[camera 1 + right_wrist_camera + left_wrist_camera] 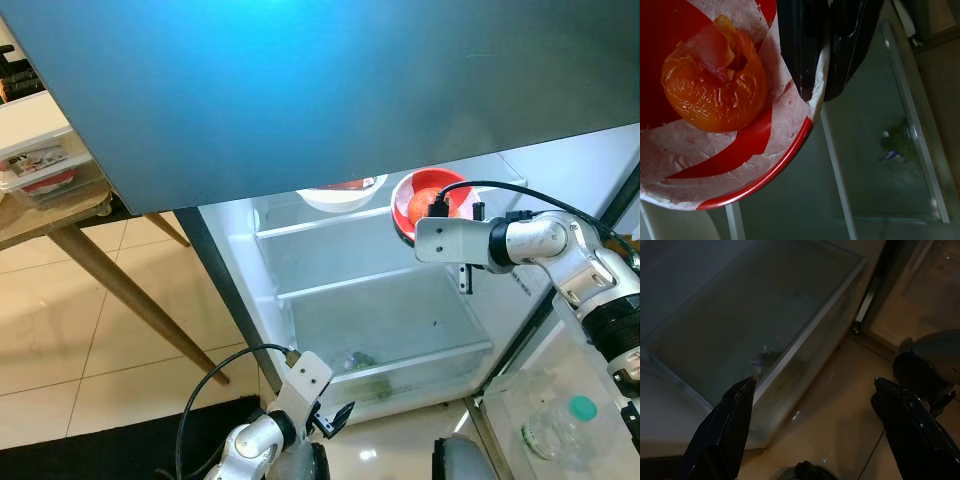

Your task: Restocking fridge

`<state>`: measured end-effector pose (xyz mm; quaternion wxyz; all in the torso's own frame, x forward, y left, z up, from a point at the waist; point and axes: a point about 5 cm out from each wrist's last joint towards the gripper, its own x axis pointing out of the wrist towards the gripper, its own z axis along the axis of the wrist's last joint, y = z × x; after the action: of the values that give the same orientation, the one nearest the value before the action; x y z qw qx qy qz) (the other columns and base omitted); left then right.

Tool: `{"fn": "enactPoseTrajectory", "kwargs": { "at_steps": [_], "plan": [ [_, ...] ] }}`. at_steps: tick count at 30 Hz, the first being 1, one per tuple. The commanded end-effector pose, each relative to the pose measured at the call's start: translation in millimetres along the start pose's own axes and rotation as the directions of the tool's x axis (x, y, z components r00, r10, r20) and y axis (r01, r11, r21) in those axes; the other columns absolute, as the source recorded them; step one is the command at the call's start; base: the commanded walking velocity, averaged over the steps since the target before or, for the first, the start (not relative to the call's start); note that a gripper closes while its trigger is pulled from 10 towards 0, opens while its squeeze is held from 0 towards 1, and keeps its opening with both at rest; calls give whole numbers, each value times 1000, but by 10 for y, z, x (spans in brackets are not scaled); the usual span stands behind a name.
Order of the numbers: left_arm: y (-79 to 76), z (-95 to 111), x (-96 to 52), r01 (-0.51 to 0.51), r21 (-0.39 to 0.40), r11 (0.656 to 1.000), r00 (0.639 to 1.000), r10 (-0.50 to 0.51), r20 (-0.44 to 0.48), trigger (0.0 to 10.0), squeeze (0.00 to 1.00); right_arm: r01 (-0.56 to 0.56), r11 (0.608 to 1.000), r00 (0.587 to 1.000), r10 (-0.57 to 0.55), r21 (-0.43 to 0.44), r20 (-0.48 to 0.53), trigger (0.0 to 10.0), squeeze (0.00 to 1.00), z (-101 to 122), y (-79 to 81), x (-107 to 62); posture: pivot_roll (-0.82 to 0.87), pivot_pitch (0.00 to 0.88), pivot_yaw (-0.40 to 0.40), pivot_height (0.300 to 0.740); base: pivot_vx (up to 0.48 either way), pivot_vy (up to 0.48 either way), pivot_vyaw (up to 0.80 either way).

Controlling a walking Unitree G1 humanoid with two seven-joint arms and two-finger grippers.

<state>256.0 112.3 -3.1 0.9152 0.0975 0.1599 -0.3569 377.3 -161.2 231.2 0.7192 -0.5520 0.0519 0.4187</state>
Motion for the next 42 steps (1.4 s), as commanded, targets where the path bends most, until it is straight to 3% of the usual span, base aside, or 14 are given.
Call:
{"fn": "enactPoseTrajectory", "kwargs": {
  "at_steps": [1,6,7,11,14,21,28,29,36,42],
  "plan": [
    [-44,-58,-22,8,-13,1000,1000,-8,-15,10000,0,114,993,993,-113,-35,28,10000,71,116,-258,-97,-92,138,58,621,0,0,0],
    [-48,-57,-33,12,-16,1000,1000,-12,-8,10000,0,33,999,999,-32,-19,28,10000,75,62,-269,-169,-89,138,53,621,0,0,0],
    [-52,-58,-35,13,-17,1000,1000,-13,-7,10000,0,-29,999,999,30,-13,37,10000,75,43,-215,-190,-89,138,50,621,0,0,0],
    [-59,-63,-40,15,-17,1000,1000,-15,-7,10000,0,-86,996,995,86,7,48,10000,86,26,-159,-207,-90,140,52,621,0,0,0],
    [-66,-69,-47,21,-17,1000,1000,-21,-7,10000,0,-123,992,991,121,28,58,10000,180,17,-161,-260,-91,143,56,621,0,0,0],
    [-75,-73,-51,30,-16,999,1000,-30,-8,10000,0,-152,988,987,149,41,58,10000,196,9,-202,-332,-90,145,57,621,0,0,0],
    [-78,-72,-51,33,-13,999,999,-33,-9,10000,0,-218,974,975,214,60,64,10000,192,-18,-77,-358,-86,145,59,621,0,0,0],
    [-75,-70,-52,34,-12,999,999,-34,-9,10000,0,-235,969,970,228,80,87,10000,231,1,-65,-399,-87,144,60,621,0,0,0],
    [-73,-65,-51,40,-8,999,999,-40,-9,10000,0,-254,961,964,243,106,110,10000,243,34,-119,-530,-88,144,61,621,0,0,0],
    [-76,-61,-42,44,-4,999,999,-44,-12,10000,0,-241,964,967,229,111,113,10000,235,22,-102,-543,-93,143,65,621,0,0,0]
  ]
}}
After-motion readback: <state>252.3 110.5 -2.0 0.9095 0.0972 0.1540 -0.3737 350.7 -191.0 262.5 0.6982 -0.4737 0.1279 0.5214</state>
